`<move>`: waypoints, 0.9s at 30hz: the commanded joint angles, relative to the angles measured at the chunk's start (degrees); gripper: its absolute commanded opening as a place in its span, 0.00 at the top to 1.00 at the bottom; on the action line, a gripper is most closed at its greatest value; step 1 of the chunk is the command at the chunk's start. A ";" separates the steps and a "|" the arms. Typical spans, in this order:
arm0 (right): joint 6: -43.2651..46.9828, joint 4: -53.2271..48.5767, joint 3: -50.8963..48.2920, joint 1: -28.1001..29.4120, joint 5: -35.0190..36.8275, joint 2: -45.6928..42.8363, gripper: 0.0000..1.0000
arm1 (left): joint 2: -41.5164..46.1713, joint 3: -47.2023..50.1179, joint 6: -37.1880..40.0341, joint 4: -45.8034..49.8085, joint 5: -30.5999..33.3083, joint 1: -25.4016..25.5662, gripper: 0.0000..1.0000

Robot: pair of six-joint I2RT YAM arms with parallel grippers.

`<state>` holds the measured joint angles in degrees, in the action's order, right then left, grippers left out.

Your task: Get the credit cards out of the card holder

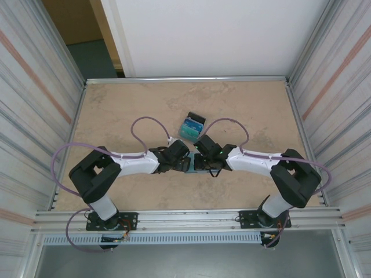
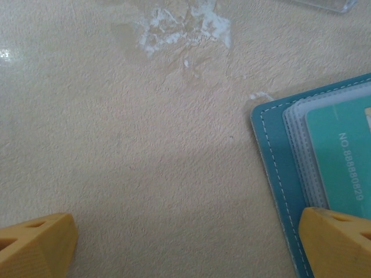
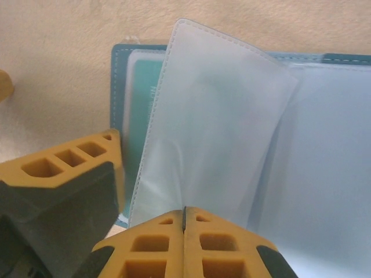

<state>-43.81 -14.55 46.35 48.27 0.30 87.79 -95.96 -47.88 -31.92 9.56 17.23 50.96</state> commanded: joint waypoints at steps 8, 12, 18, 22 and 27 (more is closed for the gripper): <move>-5.62 -3.48 -4.95 -1.25 8.94 -7.75 0.75 | -0.98 -1.51 -0.43 3.26 -0.29 -0.43 0.01; -6.28 -5.10 -6.23 -1.76 11.59 -11.34 0.72 | -1.01 -2.51 -0.16 4.09 0.21 -0.13 0.02; -6.23 -7.43 -7.57 -3.82 13.46 -16.16 0.67 | -2.44 -6.28 0.93 6.55 2.00 1.13 0.01; -5.53 -8.29 -8.37 -5.56 13.33 -19.08 0.66 | -3.37 -9.65 2.21 7.83 2.98 2.46 0.01; -5.23 -9.77 -9.25 -6.92 14.50 -22.43 0.64 | -4.08 -12.55 3.42 8.42 2.55 4.08 0.01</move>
<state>-49.06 -21.71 37.80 42.04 12.43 67.81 -99.42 -58.06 -30.28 16.08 18.48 54.15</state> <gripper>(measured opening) 0.359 0.986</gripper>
